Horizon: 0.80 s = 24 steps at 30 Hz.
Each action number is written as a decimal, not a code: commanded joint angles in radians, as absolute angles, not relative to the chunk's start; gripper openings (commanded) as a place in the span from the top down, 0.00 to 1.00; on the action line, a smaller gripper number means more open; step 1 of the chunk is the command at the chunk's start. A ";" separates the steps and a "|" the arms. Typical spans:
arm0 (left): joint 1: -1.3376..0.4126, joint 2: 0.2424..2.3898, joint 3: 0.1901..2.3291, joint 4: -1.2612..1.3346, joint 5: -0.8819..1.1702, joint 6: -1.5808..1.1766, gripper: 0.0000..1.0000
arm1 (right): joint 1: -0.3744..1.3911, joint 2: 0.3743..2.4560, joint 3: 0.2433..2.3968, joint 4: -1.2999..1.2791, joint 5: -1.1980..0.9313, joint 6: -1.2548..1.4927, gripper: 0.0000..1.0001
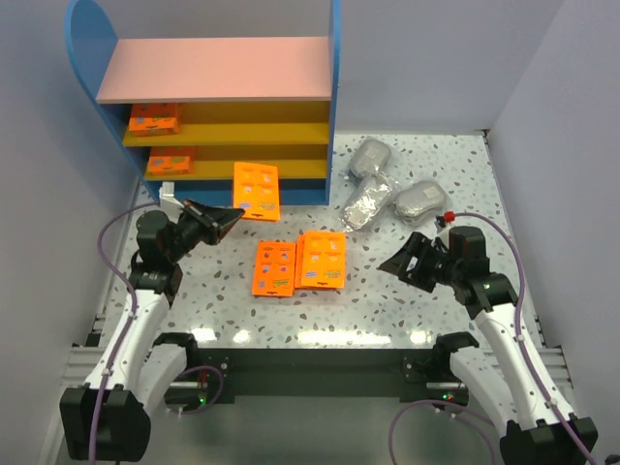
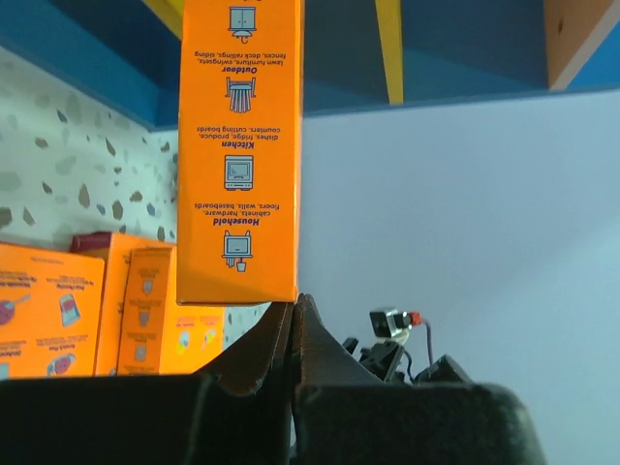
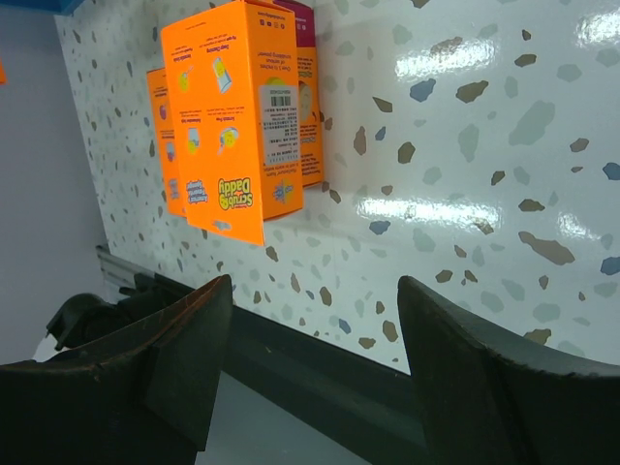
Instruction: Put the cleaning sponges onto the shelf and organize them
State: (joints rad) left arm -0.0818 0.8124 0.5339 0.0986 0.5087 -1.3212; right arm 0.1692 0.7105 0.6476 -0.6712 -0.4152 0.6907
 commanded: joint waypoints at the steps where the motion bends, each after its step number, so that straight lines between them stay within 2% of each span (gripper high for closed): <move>1: 0.029 0.860 0.548 0.238 0.647 -1.333 1.00 | 0.172 0.704 0.676 -0.669 -0.440 0.672 0.28; 14: 0.140 1.228 0.604 0.658 0.744 -1.405 1.00 | 0.181 0.727 0.696 -0.669 -0.431 0.660 0.28; 24: 0.213 1.476 0.732 0.801 0.789 -1.474 1.00 | 0.184 0.736 0.689 -0.655 -0.436 0.664 0.28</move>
